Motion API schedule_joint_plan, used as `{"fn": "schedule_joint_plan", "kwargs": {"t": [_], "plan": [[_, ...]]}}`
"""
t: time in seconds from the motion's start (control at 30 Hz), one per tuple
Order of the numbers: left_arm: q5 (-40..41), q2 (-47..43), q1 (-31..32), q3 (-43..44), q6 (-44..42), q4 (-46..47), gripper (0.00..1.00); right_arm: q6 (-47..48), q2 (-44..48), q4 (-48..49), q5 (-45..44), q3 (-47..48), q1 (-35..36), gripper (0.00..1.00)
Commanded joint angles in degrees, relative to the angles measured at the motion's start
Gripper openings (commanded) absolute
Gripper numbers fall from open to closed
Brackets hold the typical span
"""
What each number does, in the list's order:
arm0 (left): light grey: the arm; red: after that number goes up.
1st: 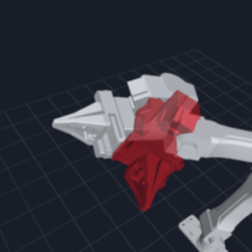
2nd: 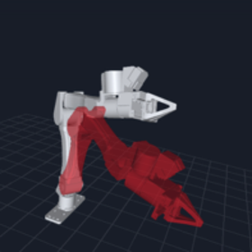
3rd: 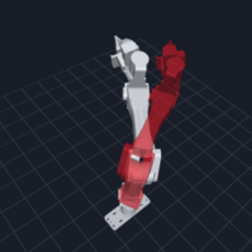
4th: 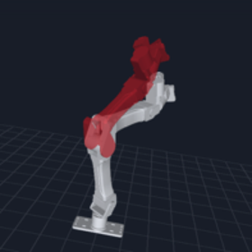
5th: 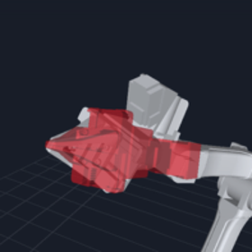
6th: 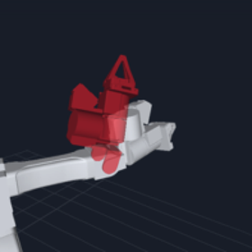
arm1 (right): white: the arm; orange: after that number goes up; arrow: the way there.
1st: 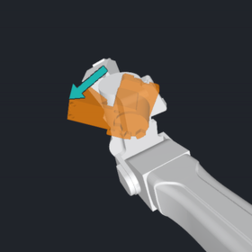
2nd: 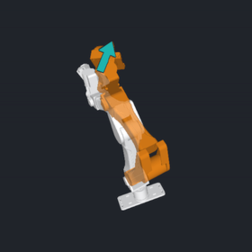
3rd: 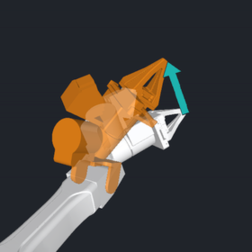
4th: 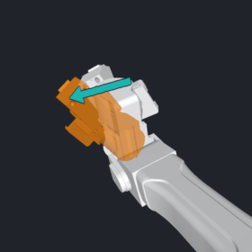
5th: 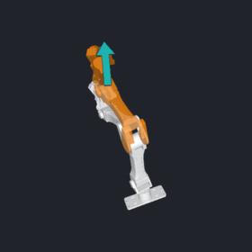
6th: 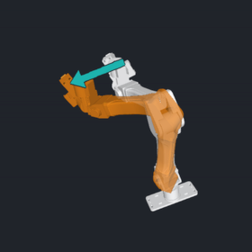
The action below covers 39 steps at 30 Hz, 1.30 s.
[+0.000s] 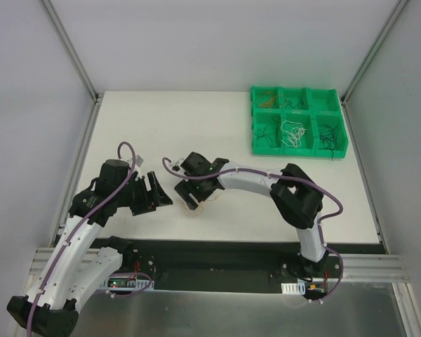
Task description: Untangle the cables
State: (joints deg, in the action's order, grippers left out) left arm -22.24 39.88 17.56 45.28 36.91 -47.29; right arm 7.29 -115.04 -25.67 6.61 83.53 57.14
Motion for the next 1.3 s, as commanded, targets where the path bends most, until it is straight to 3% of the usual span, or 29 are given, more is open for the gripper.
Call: {"fn": "schedule_joint_plan", "kwargs": {"t": [0.0,0.27,0.37,0.47,0.63,0.93,1.1,1.27], "plan": [[0.35,1.52,-0.16,1.74,0.01,-1.05,0.7,-0.43,0.09,-0.17,-13.18,-2.14,3.49,0.79],[0.44,1.96,-0.16,1.57,-1.4,-0.88,0.7,-1.49,0.17,1.32,-19.35,-3.98,4.2,0.46],[0.71,2.57,-0.16,1.57,-2.1,-0.79,0.7,-1.93,1.75,3.25,-20.15,-4.51,3.5,0.21],[1.49,3.89,-0.16,2.36,-3.41,-0.79,0.7,-2.89,4.99,4.14,-19.01,-5.13,1.31,0.02],[2.2,8.01,-0.16,3.33,-5.79,0.7,0.71,-6.4,14.3,4.75,-14.97,-6.44,-4.92,0.0],[0.97,22.68,-0.16,9.12,-11.32,6.33,0.72,-11.33,27.06,3.79,-10.83,-2.5,-24.86,0.0],[-0.43,33.75,-0.16,15.71,-15.01,7.03,0.72,-14.49,26.28,3.0,-11.62,5.49,-37.78,0.0],[-1.75,42.28,-0.16,23.7,-19.32,6.95,0.72,-18.79,19.61,2.82,-14.69,15.07,-48.69,0.01]]}}
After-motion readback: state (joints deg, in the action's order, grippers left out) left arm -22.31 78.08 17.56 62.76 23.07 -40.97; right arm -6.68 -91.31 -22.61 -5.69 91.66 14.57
